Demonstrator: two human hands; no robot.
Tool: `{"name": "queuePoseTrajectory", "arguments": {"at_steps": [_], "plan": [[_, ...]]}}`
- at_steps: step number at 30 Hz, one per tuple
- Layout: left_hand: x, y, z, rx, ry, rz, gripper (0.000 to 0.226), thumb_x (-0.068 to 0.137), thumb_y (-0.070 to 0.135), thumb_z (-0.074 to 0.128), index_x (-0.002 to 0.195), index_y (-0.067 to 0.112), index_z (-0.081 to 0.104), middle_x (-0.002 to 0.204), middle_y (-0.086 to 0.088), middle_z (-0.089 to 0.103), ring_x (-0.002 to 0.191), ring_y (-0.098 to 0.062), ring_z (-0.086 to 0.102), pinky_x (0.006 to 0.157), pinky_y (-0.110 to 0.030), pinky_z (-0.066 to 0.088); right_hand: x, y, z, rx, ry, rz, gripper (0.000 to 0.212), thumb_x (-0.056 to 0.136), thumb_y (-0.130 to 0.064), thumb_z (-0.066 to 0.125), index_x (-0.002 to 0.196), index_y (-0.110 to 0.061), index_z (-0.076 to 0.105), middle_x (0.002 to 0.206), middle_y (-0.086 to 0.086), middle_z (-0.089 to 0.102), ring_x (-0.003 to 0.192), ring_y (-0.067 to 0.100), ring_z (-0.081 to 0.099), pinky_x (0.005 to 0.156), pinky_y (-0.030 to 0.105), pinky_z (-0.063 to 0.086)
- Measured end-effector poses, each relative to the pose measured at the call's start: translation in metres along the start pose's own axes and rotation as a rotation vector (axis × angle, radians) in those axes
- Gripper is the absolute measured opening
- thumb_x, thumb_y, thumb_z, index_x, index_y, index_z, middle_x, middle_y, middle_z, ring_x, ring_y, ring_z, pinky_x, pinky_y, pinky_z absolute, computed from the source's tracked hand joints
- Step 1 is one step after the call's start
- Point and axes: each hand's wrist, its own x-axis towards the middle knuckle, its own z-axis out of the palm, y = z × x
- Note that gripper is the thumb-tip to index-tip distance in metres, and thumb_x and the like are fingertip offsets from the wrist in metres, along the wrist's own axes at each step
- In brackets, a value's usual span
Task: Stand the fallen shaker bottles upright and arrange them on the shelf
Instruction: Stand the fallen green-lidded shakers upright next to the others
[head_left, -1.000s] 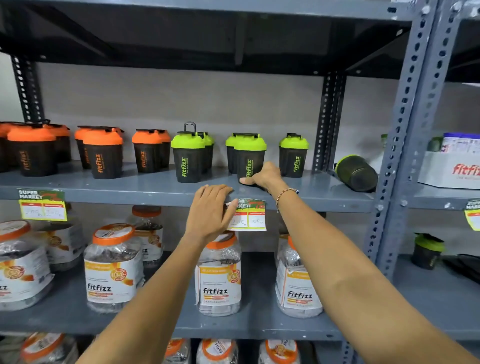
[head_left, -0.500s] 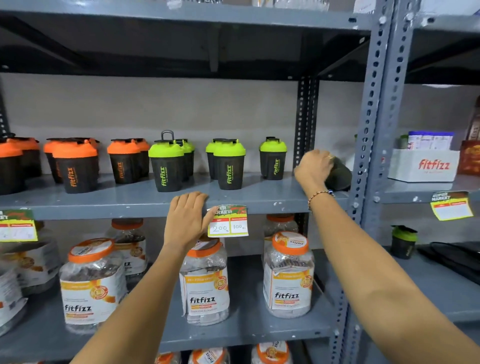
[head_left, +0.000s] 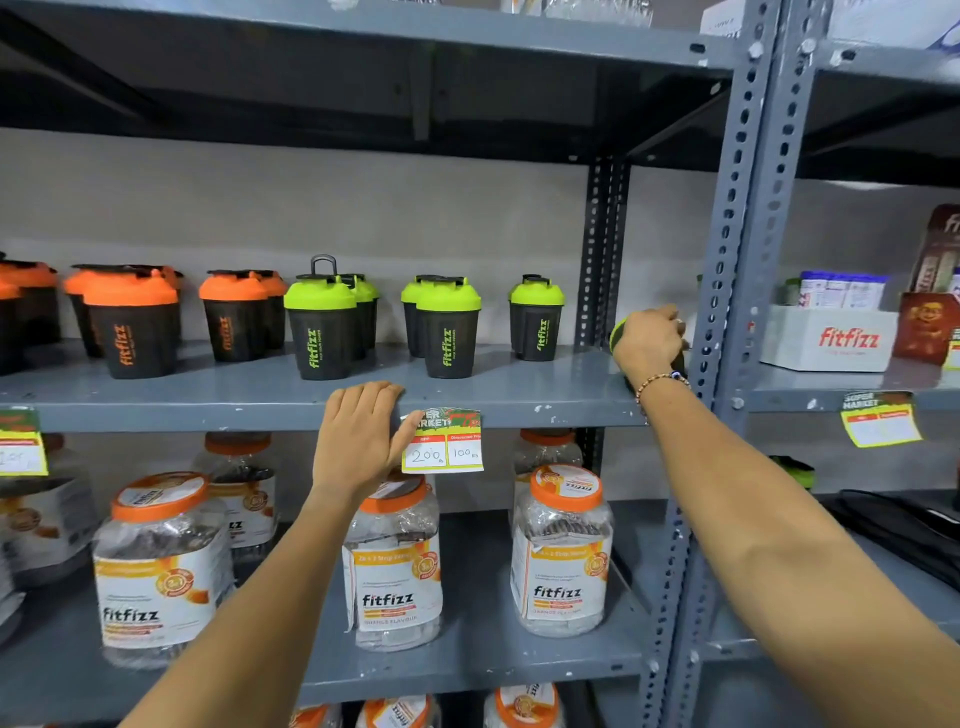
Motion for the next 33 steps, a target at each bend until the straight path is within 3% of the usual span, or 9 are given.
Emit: {"name": "queuePoseTrajectory", "arguments": {"at_steps": [4,7,9,15,21,25,28,31,33], "plan": [[0.000,0.000,0.000,-0.003,0.000,-0.007,0.067,0.094,0.058,0.016,0.113,0.013,0.062,0.108,-0.003,0.065,0.097,-0.023,0.058,0.090,-0.034,0.037,-0.005,-0.002,0.000,0.386,-0.026,0.042,0.049,0.081,-0.026,0.070,0.118,0.003,0.058,0.128,0.024,0.049,0.112,0.041,0.054,0.091,0.041,0.049],[0.000,0.001,-0.001,-0.001,-0.008,-0.016,0.068,0.094,0.059,0.016,0.114,0.013,0.062,0.109,-0.003,0.065,0.097,-0.023,0.058,0.091,-0.034,0.037,-0.015,-0.013,0.001,0.672,-0.078,0.111,0.050,0.079,-0.038,0.069,0.111,0.000,0.061,0.121,0.022,0.060,0.113,0.039,0.056,0.088,0.039,0.049],[0.000,0.001,-0.002,-0.006,-0.023,-0.013,0.068,0.093,0.059,0.016,0.114,0.014,0.062,0.110,-0.003,0.065,0.099,-0.023,0.058,0.091,-0.035,0.038,-0.021,-0.018,0.003,0.738,-0.098,0.137,0.050,0.080,-0.040,0.064,0.110,0.000,0.062,0.119,0.022,0.063,0.113,0.038,0.056,0.088,0.038,0.048],[-0.001,-0.001,0.001,-0.019,-0.032,-0.020,0.061,0.093,0.057,0.026,0.116,0.013,0.062,0.112,-0.004,0.065,0.100,-0.023,0.059,0.094,-0.037,0.039,-0.025,-0.011,-0.004,0.717,-0.149,0.199,0.064,0.089,-0.047,0.047,0.130,0.002,0.048,0.134,0.020,0.053,0.124,0.036,0.049,0.096,0.039,0.043],[-0.002,-0.001,0.005,-0.024,-0.023,-0.031,0.056,0.093,0.054,0.030,0.116,0.014,0.061,0.110,-0.004,0.065,0.100,-0.023,0.057,0.095,-0.034,0.033,-0.025,-0.007,-0.014,0.587,-0.131,0.195,0.060,0.095,-0.037,0.037,0.139,0.003,0.033,0.144,0.023,0.040,0.132,0.038,0.039,0.104,0.042,0.036],[-0.001,0.000,0.003,-0.028,-0.024,-0.039,0.057,0.093,0.055,0.029,0.117,0.014,0.061,0.112,-0.004,0.065,0.102,-0.023,0.057,0.096,-0.036,0.035,-0.031,-0.012,-0.018,0.341,-0.222,0.068,0.083,0.081,-0.048,0.064,0.140,0.000,0.030,0.143,0.019,0.033,0.133,0.036,0.033,0.103,0.046,0.037],[-0.002,0.001,0.001,-0.053,-0.039,-0.048,0.058,0.092,0.055,0.029,0.118,0.014,0.060,0.114,-0.004,0.064,0.103,-0.024,0.057,0.097,-0.038,0.037,-0.036,-0.008,-0.016,0.184,-0.270,0.037,0.088,0.073,-0.031,0.078,0.140,0.001,0.030,0.142,0.019,0.035,0.131,0.035,0.035,0.101,0.044,0.041],[-0.002,0.001,0.001,-0.061,-0.038,-0.047,0.058,0.092,0.056,0.029,0.118,0.014,0.060,0.114,-0.004,0.064,0.104,-0.024,0.057,0.098,-0.038,0.037,-0.031,0.001,-0.012,0.339,-0.214,0.026,0.068,0.071,-0.030,0.075,0.127,0.000,0.050,0.130,0.018,0.054,0.121,0.034,0.049,0.095,0.038,0.047],[-0.003,0.000,0.001,-0.054,-0.033,-0.047,0.058,0.092,0.056,0.028,0.118,0.015,0.060,0.114,-0.004,0.064,0.104,-0.023,0.056,0.098,-0.038,0.036,-0.032,0.006,-0.011,0.666,-0.229,0.107,0.060,0.071,-0.035,0.073,0.119,-0.003,0.055,0.123,0.015,0.060,0.113,0.032,0.057,0.090,0.037,0.052]]}}
